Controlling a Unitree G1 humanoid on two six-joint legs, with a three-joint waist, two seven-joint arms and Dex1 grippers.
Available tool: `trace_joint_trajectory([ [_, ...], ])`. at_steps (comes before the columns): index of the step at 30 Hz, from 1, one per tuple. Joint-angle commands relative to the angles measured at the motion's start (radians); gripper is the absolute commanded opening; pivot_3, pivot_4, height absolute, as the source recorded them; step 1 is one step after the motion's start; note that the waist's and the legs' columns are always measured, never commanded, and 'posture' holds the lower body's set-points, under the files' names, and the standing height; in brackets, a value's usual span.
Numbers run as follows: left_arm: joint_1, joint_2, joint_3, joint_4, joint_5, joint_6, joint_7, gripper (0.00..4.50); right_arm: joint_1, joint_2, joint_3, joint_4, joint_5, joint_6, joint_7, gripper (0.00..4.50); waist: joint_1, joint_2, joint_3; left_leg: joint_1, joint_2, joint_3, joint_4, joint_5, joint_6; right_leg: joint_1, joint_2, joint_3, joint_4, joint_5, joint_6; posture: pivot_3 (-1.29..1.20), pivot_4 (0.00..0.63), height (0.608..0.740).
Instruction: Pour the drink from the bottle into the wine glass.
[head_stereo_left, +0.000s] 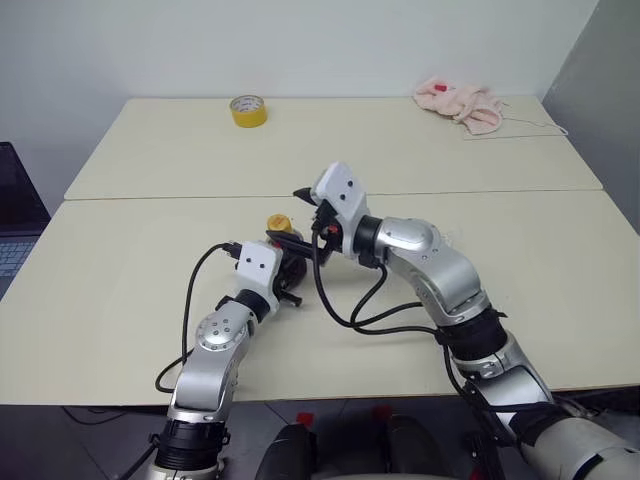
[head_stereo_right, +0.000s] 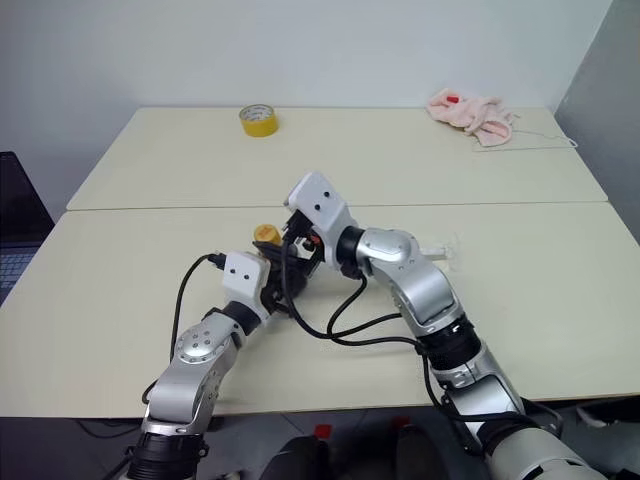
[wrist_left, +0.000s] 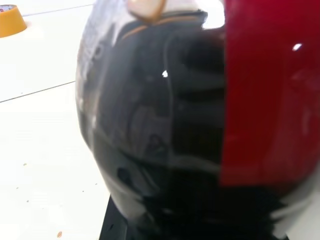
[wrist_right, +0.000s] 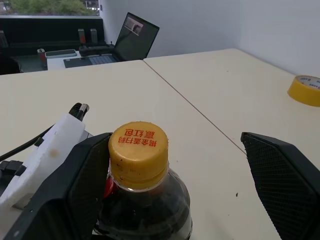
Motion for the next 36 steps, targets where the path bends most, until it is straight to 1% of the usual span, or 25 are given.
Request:
trace_joint_trajectory([
  [1, 0.001, 0.002, 0.000, -0.022, -0.004, -0.011, -0.003, 0.73, 0.007, -0.028, -0.074, -0.050, 0.017, 0.008, -0.018, 4.36, 0.000, 0.000, 0.000, 0.000, 0.000, 0.000, 0.000, 0.000, 0.000, 0.000, 0.000, 0.000, 0.000, 0.000, 0.000, 0.00, 0.150, 0.740],
  [10, -0.003, 0.004, 0.000, -0.016, -0.005, -0.012, -0.001, 0.71, 0.038, -0.103, -0.094, -0.084, 0.037, 0.031, -0.011, 4.36, 0.003, 0.000, 0.000, 0.000, 0.000, 0.000, 0.000, 0.000, 0.000, 0.000, 0.000, 0.000, 0.000, 0.000, 0.000, 0.00, 0.150, 0.740],
  [13, 0.000, 0.004, 0.001, -0.018, -0.005, -0.013, -0.001, 0.69, 0.041, -0.122, -0.119, -0.086, 0.040, 0.037, -0.018, 4.36, 0.003, 0.000, 0.000, 0.000, 0.000, 0.000, 0.000, 0.000, 0.000, 0.000, 0.000, 0.000, 0.000, 0.000, 0.000, 0.00, 0.150, 0.740],
  [19, -0.006, 0.005, 0.004, -0.014, -0.005, -0.012, -0.001, 0.69, 0.063, -0.158, -0.100, -0.163, 0.098, 0.073, 0.067, 4.36, 0.003, 0.000, 0.000, 0.000, 0.000, 0.000, 0.000, 0.000, 0.000, 0.000, 0.000, 0.000, 0.000, 0.000, 0.000, 0.00, 0.150, 0.740],
  [22, -0.009, 0.005, 0.003, -0.013, -0.005, -0.014, -0.001, 0.69, 0.055, -0.136, -0.086, -0.196, 0.114, 0.094, 0.065, 4.36, 0.003, 0.000, 0.000, 0.000, 0.000, 0.000, 0.000, 0.000, 0.000, 0.000, 0.000, 0.000, 0.000, 0.000, 0.000, 0.00, 0.150, 0.740],
  [29, -0.010, 0.005, 0.000, -0.012, -0.004, -0.013, -0.004, 0.69, 0.013, -0.056, -0.059, -0.158, 0.095, 0.078, 0.017, 4.36, 0.002, 0.000, 0.000, 0.000, 0.000, 0.000, 0.000, 0.000, 0.000, 0.000, 0.000, 0.000, 0.000, 0.000, 0.000, 0.00, 0.150, 0.740],
  [36, -0.019, 0.006, 0.002, -0.005, -0.004, -0.013, -0.006, 0.69, 0.003, -0.040, -0.023, -0.128, 0.066, 0.047, 0.018, 4.36, 0.002, 0.000, 0.000, 0.000, 0.000, 0.000, 0.000, 0.000, 0.000, 0.000, 0.000, 0.000, 0.000, 0.000, 0.000, 0.00, 0.150, 0.740],
])
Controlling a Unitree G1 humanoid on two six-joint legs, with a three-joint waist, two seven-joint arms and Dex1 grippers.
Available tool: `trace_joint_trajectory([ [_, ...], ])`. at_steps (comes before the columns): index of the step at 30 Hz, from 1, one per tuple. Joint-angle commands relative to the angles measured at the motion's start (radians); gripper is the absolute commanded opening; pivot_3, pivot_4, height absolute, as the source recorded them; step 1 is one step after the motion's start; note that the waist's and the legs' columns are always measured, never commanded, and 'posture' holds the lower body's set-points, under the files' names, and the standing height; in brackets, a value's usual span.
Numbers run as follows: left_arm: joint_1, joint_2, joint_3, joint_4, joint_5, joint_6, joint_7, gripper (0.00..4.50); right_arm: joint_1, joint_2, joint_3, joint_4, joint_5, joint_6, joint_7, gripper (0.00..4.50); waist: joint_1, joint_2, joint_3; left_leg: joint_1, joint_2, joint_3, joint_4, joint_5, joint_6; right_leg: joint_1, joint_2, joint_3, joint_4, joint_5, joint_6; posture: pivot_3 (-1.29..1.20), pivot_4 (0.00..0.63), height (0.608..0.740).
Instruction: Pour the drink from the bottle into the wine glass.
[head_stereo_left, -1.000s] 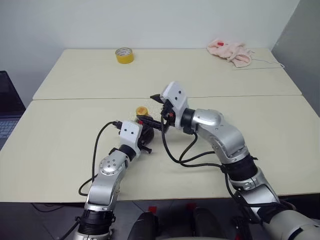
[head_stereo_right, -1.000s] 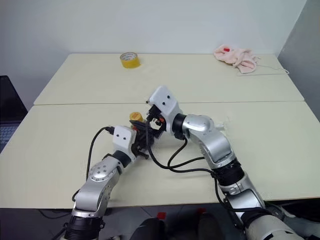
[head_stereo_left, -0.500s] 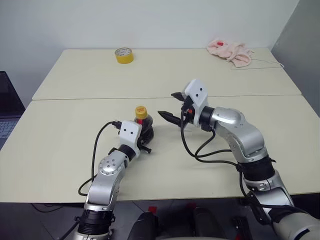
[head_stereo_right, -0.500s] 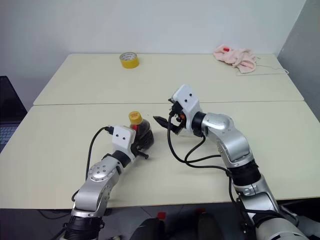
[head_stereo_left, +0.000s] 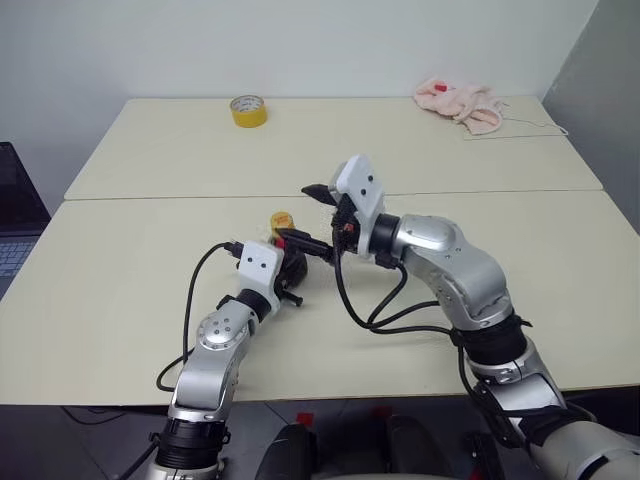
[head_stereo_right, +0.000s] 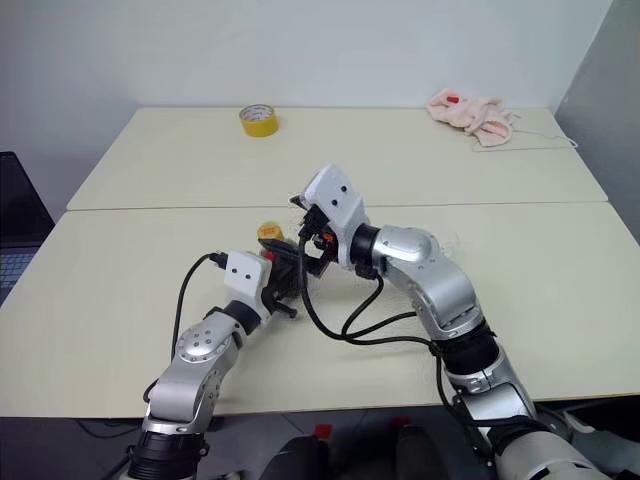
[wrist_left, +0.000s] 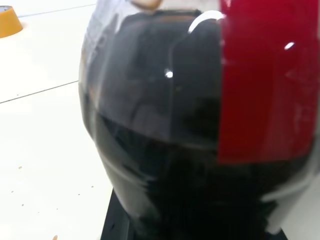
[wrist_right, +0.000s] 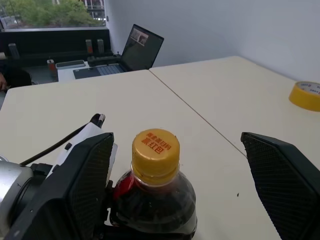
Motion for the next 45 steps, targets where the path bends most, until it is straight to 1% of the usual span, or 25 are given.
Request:
trace_joint_trajectory([
  [1, -0.014, 0.004, 0.003, -0.009, -0.003, -0.012, -0.004, 0.69, -0.024, 0.011, 0.007, -0.012, -0.008, -0.037, 0.002, 4.36, 0.000, 0.000, 0.000, 0.000, 0.000, 0.000, 0.000, 0.000, 0.000, 0.000, 0.000, 0.000, 0.000, 0.000, 0.000, 0.00, 0.150, 0.740],
  [13, -0.018, 0.006, 0.002, -0.008, -0.001, -0.011, -0.005, 0.69, -0.032, 0.026, 0.013, 0.032, -0.051, -0.072, -0.012, 4.36, 0.000, 0.000, 0.000, 0.000, 0.000, 0.000, 0.000, 0.000, 0.000, 0.000, 0.000, 0.000, 0.000, 0.000, 0.000, 0.00, 0.150, 0.740],
  [26, -0.016, 0.005, 0.001, -0.009, -0.001, -0.012, -0.004, 0.69, -0.033, 0.025, -0.034, 0.068, -0.054, -0.073, -0.052, 4.36, -0.001, 0.000, 0.000, 0.000, 0.000, 0.000, 0.000, 0.000, 0.000, 0.000, 0.000, 0.000, 0.000, 0.000, 0.000, 0.00, 0.150, 0.740],
  [36, -0.018, 0.004, -0.001, -0.004, -0.002, -0.015, -0.001, 0.69, 0.001, -0.040, -0.073, 0.017, -0.015, -0.033, -0.034, 4.36, 0.000, 0.000, 0.000, 0.000, 0.000, 0.000, 0.000, 0.000, 0.000, 0.000, 0.000, 0.000, 0.000, 0.000, 0.000, 0.00, 0.150, 0.740],
  [45, -0.019, 0.004, 0.000, -0.002, -0.003, -0.015, -0.002, 0.69, 0.029, -0.118, -0.081, -0.031, 0.003, 0.006, -0.001, 4.36, 0.001, 0.000, 0.000, 0.000, 0.000, 0.000, 0.000, 0.000, 0.000, 0.000, 0.000, 0.000, 0.000, 0.000, 0.000, 0.00, 0.150, 0.740],
])
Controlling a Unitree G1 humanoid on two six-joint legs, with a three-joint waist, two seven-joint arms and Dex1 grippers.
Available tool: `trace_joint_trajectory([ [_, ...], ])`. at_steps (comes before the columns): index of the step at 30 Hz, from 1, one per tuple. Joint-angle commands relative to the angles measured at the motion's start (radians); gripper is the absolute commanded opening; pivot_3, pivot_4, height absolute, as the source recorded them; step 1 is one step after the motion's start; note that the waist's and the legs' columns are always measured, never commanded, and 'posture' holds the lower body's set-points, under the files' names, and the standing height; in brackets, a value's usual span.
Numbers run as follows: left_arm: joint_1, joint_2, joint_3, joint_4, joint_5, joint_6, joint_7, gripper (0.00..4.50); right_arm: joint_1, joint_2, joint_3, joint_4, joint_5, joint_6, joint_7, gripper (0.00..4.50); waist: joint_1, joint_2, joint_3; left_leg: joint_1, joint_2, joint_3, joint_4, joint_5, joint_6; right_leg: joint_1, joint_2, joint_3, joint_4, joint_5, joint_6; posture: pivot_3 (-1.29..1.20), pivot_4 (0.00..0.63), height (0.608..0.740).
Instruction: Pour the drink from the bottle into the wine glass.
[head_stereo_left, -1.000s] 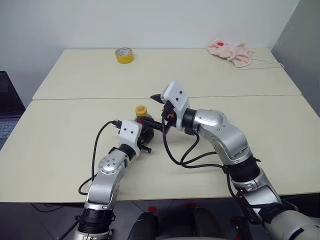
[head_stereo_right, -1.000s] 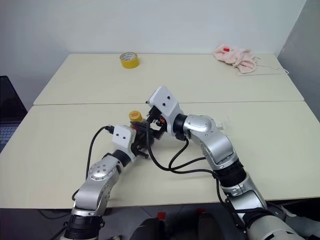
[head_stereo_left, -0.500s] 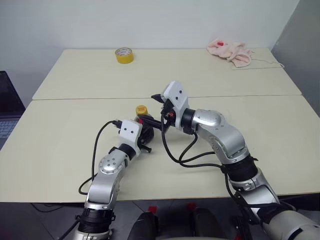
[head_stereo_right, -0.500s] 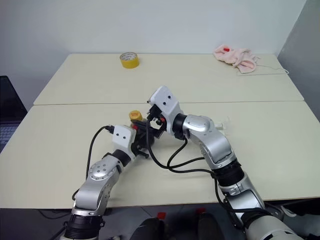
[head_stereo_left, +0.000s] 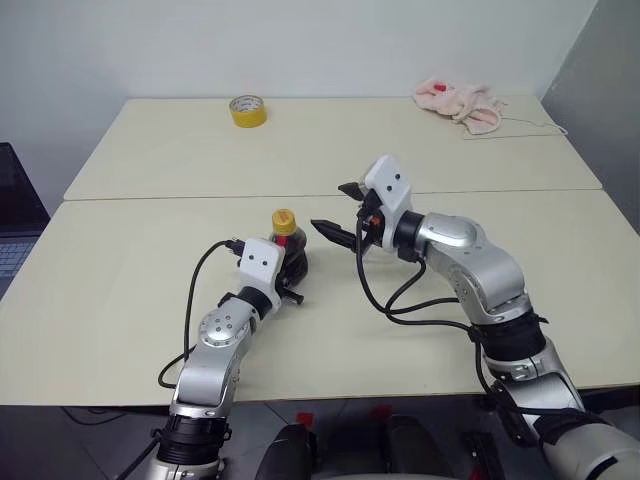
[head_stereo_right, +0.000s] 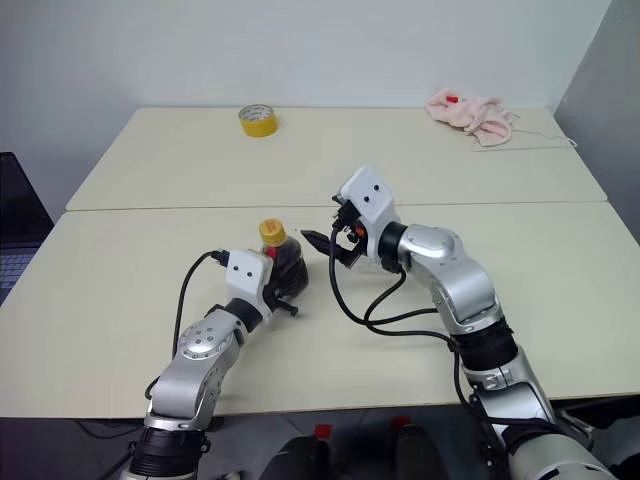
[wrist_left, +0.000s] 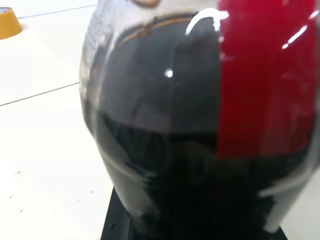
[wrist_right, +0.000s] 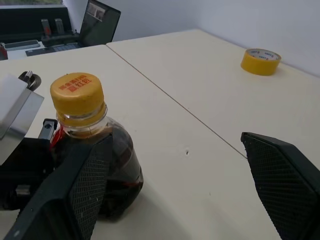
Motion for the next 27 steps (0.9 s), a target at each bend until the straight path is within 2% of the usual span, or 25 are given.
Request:
trace_joint_trajectory([
  [1, -0.004, 0.003, 0.005, -0.016, -0.004, -0.015, -0.004, 0.69, -0.001, -0.026, -0.017, -0.075, 0.032, 0.024, 0.035, 4.36, 0.000, 0.000, 0.000, 0.000, 0.000, 0.000, 0.000, 0.000, 0.000, 0.000, 0.000, 0.000, 0.000, 0.000, 0.000, 0.00, 0.150, 0.740],
  [7, -0.005, 0.004, 0.005, -0.015, -0.004, -0.015, -0.004, 0.69, -0.035, 0.028, -0.024, -0.122, 0.109, 0.114, 0.022, 4.36, 0.000, 0.000, 0.000, 0.000, 0.000, 0.000, 0.000, 0.000, 0.000, 0.000, 0.000, 0.000, 0.000, 0.000, 0.000, 0.00, 0.150, 0.740],
  [15, -0.005, 0.004, 0.004, -0.016, -0.003, -0.014, -0.004, 0.69, -0.074, 0.123, 0.013, -0.070, 0.084, 0.114, -0.027, 4.36, -0.001, 0.000, 0.000, 0.000, 0.000, 0.000, 0.000, 0.000, 0.000, 0.000, 0.000, 0.000, 0.000, 0.000, 0.000, 0.00, 0.150, 0.740],
  [27, 0.001, 0.003, 0.004, -0.026, -0.001, -0.016, 0.000, 0.69, -0.095, 0.150, 0.062, -0.003, 0.042, 0.059, -0.015, 4.36, -0.003, 0.000, 0.000, 0.000, 0.000, 0.000, 0.000, 0.000, 0.000, 0.000, 0.000, 0.000, 0.000, 0.000, 0.000, 0.00, 0.150, 0.740],
])
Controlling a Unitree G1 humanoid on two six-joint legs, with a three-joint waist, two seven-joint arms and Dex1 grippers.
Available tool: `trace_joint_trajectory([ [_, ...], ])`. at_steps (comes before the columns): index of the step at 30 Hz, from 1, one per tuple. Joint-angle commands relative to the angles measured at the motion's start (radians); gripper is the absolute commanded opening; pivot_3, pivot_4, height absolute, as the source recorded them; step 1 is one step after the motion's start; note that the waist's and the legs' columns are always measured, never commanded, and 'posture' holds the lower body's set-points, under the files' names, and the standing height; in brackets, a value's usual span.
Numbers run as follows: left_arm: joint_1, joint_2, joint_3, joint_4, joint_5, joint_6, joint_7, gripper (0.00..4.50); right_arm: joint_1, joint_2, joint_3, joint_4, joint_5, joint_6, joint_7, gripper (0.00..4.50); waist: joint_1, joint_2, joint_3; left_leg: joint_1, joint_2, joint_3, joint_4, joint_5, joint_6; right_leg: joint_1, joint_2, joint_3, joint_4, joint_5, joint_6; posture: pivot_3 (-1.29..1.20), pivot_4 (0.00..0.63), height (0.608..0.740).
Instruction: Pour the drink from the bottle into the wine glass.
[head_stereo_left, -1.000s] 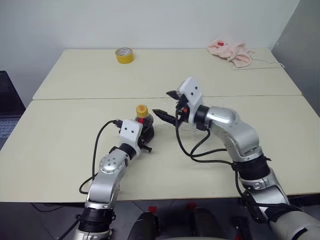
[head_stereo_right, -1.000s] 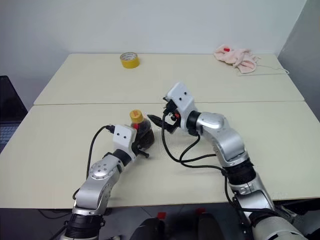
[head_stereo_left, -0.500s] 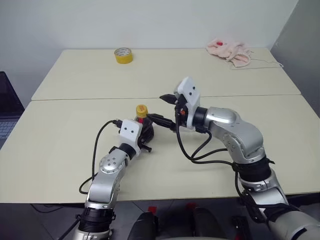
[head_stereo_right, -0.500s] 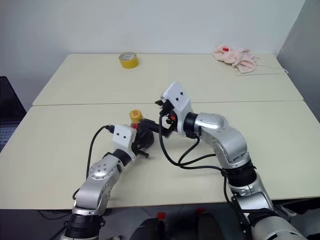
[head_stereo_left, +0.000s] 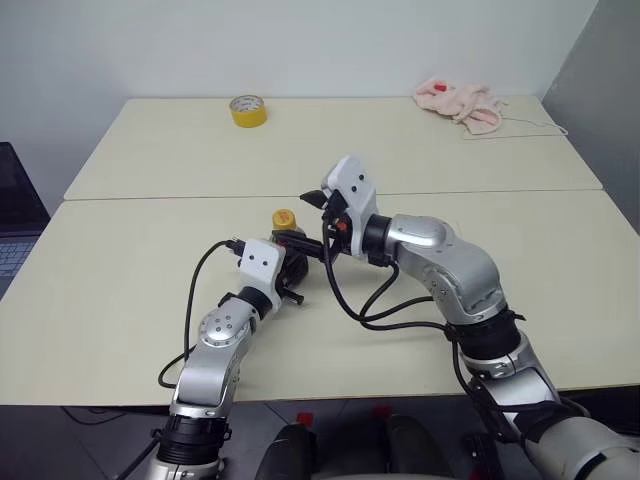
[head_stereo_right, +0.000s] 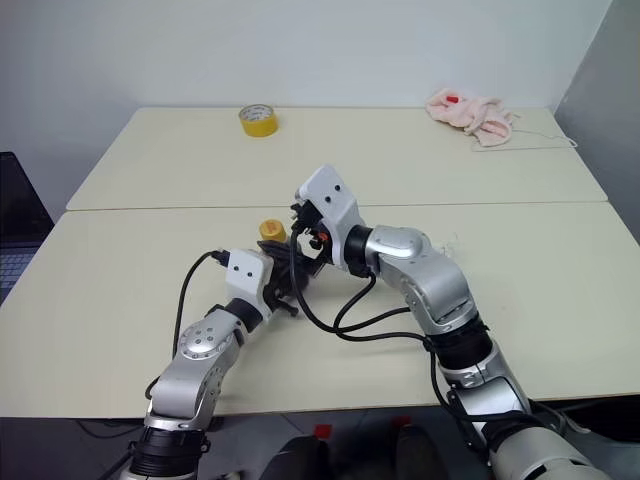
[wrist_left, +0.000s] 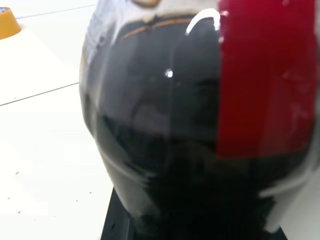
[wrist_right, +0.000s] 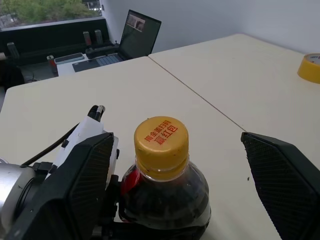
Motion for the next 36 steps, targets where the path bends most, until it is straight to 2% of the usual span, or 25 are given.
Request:
trace_joint_trajectory([
  [1, 0.001, 0.003, 0.004, -0.026, -0.001, -0.016, -0.001, 0.69, -0.033, 0.016, 0.007, -0.004, -0.008, -0.038, 0.007, 4.36, 0.000, 0.000, 0.000, 0.000, 0.000, 0.000, 0.000, 0.000, 0.000, 0.000, 0.000, 0.000, 0.000, 0.000, 0.000, 0.00, 0.150, 0.740],
  [6, 0.001, 0.004, 0.006, -0.024, 0.000, -0.020, 0.001, 0.69, -0.038, 0.017, 0.021, 0.015, -0.022, -0.067, 0.014, 4.36, 0.000, 0.000, 0.000, 0.000, 0.000, 0.000, 0.000, 0.000, 0.000, 0.000, 0.000, 0.000, 0.000, 0.000, 0.000, 0.00, 0.150, 0.740],
  [7, 0.001, 0.004, 0.006, -0.023, 0.000, -0.021, 0.001, 0.69, -0.038, 0.018, 0.022, 0.017, -0.022, -0.070, 0.014, 4.18, 0.000, 0.000, 0.000, 0.000, 0.000, 0.000, 0.000, 0.000, 0.000, 0.000, 0.000, 0.000, 0.000, 0.000, 0.000, 0.00, 0.150, 0.740],
  [9, 0.001, 0.004, 0.006, -0.023, 0.000, -0.021, 0.002, 0.69, -0.038, 0.022, 0.020, 0.020, -0.022, -0.075, 0.014, 3.76, 0.000, 0.000, 0.000, 0.000, 0.000, 0.000, 0.000, 0.000, 0.000, 0.000, 0.000, 0.000, 0.000, 0.000, 0.000, 0.00, 0.150, 0.740],
  [16, 0.002, 0.004, 0.006, -0.024, 0.000, -0.020, 0.001, 0.69, -0.026, 0.022, 0.018, 0.022, -0.020, -0.086, 0.034, 1.35, 0.000, 0.000, 0.000, 0.000, 0.000, 0.000, 0.000, 0.000, 0.000, 0.000, 0.000, 0.000, 0.000, 0.000, 0.000, 0.00, 0.150, 0.740],
  [17, 0.002, 0.004, 0.006, -0.024, 0.000, -0.020, 0.001, 0.69, -0.025, 0.022, 0.018, 0.022, -0.018, -0.087, 0.037, 1.22, 0.000, 0.000, 0.000, 0.000, 0.000, 0.000, 0.000, 0.000, 0.000, 0.000, 0.000, 0.000, 0.000, 0.000, 0.000, 0.00, 0.150, 0.740],
  [22, 0.007, 0.005, 0.010, -0.032, -0.002, -0.017, 0.003, 0.68, -0.004, 0.035, 0.007, 0.051, 0.007, -0.173, 0.095, 1.22, -0.001, 0.000, 0.000, 0.000, 0.000, 0.000, 0.000, 0.000, 0.000, 0.000, 0.000, 0.000, 0.000, 0.000, 0.000, 0.00, 0.150, 0.740],
  [29, 0.008, 0.005, 0.011, -0.038, -0.004, -0.013, 0.002, 0.68, 0.027, 0.055, 0.009, 0.172, 0.008, -0.413, 0.223, 1.22, -0.001, 0.000, 0.000, 0.000, 0.000, 0.000, 0.000, 0.000, 0.000, 0.000, 0.000, 0.000, 0.000, 0.000, 0.000, 0.00, 0.150, 0.740],
  [36, 0.010, 0.002, 0.012, -0.041, -0.004, -0.012, 0.004, 0.68, 0.020, 0.134, -0.057, 0.243, 0.087, -0.419, 0.259, 1.22, -0.002, 0.000, 0.000, 0.000, 0.000, 0.000, 0.000, 0.000, 0.000, 0.000, 0.000, 0.000, 0.000, 0.000, 0.000, 0.00, 0.150, 0.740],
])
